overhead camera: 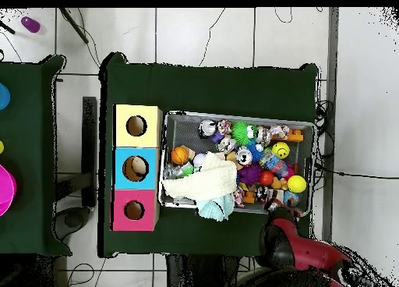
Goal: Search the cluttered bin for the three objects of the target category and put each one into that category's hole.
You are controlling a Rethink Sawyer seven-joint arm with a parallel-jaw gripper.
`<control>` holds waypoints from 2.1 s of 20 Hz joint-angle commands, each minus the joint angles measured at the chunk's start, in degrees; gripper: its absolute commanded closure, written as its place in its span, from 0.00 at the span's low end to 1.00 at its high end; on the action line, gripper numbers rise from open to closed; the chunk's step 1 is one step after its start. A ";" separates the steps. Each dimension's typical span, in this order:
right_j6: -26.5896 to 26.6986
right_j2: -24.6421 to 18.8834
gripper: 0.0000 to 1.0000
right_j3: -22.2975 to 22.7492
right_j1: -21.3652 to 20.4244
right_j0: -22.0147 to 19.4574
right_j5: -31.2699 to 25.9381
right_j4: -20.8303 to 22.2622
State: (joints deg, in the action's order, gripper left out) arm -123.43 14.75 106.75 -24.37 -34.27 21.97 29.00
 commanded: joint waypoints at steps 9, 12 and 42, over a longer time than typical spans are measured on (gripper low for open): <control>-8.14 -3.90 0.00 0.92 7.36 3.65 8.08 -5.44; -6.48 -1.56 0.00 0.18 7.94 5.27 11.91 -6.23; 4.47 12.46 0.00 -13.01 18.77 9.82 32.90 -4.92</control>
State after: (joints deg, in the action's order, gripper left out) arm -123.42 28.24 102.94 -9.15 -24.93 50.30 23.11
